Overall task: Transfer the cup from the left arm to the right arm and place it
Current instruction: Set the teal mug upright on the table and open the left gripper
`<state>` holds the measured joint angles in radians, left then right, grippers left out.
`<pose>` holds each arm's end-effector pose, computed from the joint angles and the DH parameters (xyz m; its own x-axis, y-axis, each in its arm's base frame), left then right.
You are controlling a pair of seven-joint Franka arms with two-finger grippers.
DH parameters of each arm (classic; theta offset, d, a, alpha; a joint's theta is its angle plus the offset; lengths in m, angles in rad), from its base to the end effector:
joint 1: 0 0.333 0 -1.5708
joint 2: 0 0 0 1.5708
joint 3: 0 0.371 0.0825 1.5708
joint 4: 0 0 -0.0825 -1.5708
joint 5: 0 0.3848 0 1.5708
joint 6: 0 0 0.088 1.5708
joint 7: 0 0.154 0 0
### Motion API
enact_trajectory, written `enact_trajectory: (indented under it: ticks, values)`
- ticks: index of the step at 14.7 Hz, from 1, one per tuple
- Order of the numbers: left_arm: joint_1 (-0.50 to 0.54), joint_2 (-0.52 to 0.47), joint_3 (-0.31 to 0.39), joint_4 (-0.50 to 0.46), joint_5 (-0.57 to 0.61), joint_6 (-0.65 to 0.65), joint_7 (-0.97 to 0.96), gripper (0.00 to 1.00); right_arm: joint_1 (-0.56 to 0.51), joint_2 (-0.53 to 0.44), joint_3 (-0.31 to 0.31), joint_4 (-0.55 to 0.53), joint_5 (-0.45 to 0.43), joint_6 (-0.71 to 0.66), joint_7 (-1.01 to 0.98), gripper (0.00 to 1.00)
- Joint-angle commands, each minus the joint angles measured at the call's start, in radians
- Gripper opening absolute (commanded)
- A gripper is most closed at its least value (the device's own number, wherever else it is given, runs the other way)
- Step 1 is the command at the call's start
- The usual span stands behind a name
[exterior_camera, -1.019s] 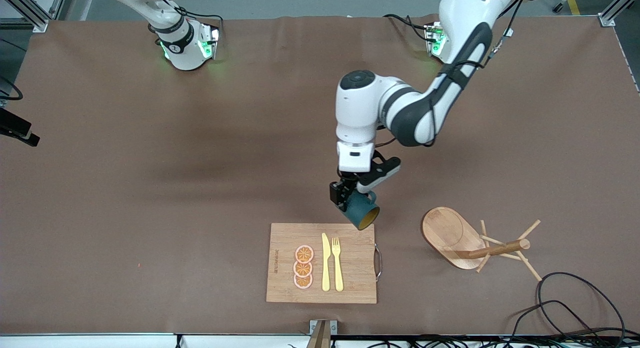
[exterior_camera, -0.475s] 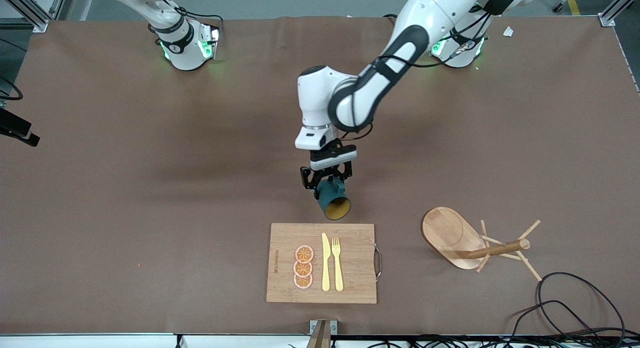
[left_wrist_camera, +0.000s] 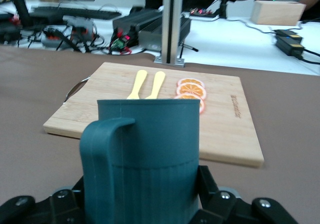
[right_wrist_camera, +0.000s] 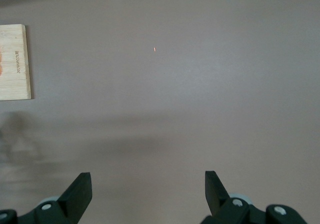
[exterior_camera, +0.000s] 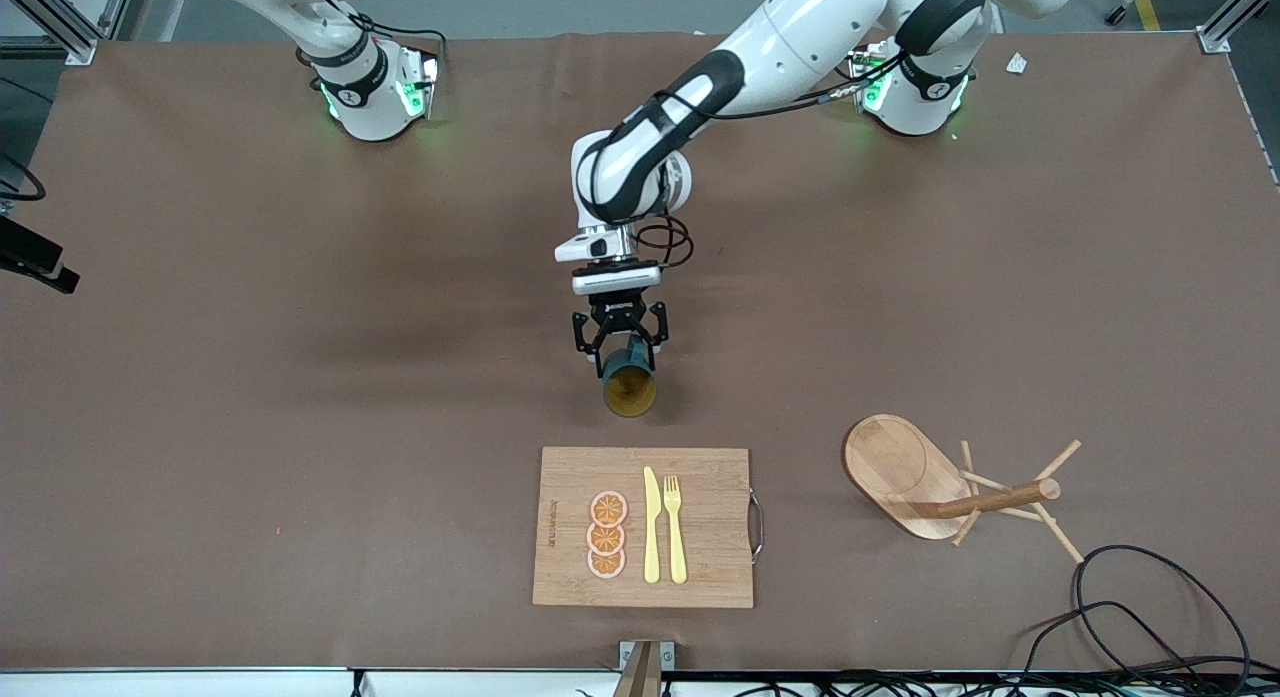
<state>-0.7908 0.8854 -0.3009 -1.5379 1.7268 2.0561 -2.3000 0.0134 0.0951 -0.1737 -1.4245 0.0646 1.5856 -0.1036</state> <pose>0.4723 -0.6083 0.1653 0.4397 0.0742 0.8951 0.1151 -0.9930 0.0258 0.5898 -0.0796 0.6497 0.9959 -0.0555 0.0720 -0.0526 -0.9978 -0.0409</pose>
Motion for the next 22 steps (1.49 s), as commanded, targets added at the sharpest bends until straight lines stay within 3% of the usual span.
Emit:
enact_trajectory:
  ticks: [1, 6, 8, 10, 16, 19, 22]
  values:
    - [-0.068, 0.067, 0.011, 0.033, 0.112, -0.13, -0.068, 0.61, -0.009, -0.009, 0.005, -0.013, 0.012, 0.005, 0.005, 1.0]
    - [-0.088, 0.185, 0.019, 0.032, 0.37, -0.266, -0.237, 0.71, -0.009, -0.009, 0.005, -0.013, 0.012, 0.005, 0.005, 1.0]
    - [-0.102, 0.184, 0.017, 0.029, 0.359, -0.278, -0.254, 0.99, -0.007, -0.009, 0.005, -0.013, 0.012, 0.005, 0.005, 1.0]
    - [-0.119, 0.179, 0.01, 0.019, 0.33, -0.296, -0.257, 0.99, -0.009, -0.009, 0.005, -0.013, 0.012, 0.007, 0.005, 1.0]
    - [-0.243, 0.09, -0.036, 0.025, -0.112, -0.347, -0.237, 1.0, -0.001, -0.008, 0.005, -0.013, 0.012, 0.004, 0.016, 1.0]
    - [-0.246, 0.017, -0.107, 0.032, -0.312, -0.396, -0.196, 1.0, 0.04, 0.003, 0.01, -0.027, 0.021, 0.026, 0.063, 1.0]
    - [-0.242, -0.092, -0.122, 0.036, -0.511, -0.439, -0.121, 1.0, 0.104, 0.015, 0.011, -0.066, 0.024, 0.077, 0.166, 1.0]
